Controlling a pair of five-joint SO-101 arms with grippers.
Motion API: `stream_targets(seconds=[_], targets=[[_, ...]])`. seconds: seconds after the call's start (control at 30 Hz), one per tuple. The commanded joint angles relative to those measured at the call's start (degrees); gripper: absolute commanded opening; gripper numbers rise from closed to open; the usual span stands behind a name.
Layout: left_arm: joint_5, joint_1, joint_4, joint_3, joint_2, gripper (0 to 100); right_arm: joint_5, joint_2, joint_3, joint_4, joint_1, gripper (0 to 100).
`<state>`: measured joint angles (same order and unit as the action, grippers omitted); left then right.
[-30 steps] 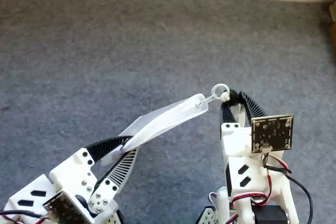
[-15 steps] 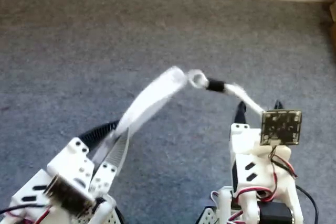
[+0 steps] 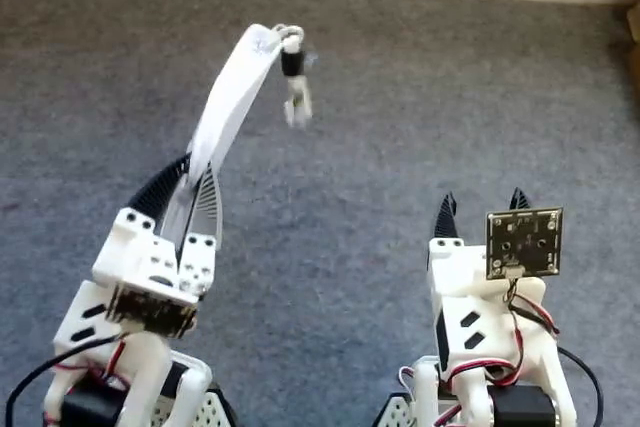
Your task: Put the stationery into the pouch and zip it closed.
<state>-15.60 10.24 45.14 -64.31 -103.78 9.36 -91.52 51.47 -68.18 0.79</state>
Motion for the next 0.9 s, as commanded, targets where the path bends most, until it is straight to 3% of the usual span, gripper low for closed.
stream_targets(seconds=[0.0,0.2,0.43,0.63,0.87], targets=[[-2.02,-0.57,-7.12,-2.68,-0.92,1,-3.08,0.13,-2.07,0.22,0.57,24.8],[-1.93,-0.22,-8.09,-5.58,0.48,1,-3.6,0.22,-2.07,0.22,0.57,24.8],[-1.58,5.32,-8.26,-4.26,14.2,1,-3.6,0.22,-1.98,0.22,0.57,24.8],[3.25,6.9,-8.18,0.48,22.37,1,-3.69,0.22,-1.98,0.13,0.57,24.8],[3.43,7.34,-8.09,1.19,25.54,18,-3.69,0.22,-1.98,-0.13,0.57,24.8]])
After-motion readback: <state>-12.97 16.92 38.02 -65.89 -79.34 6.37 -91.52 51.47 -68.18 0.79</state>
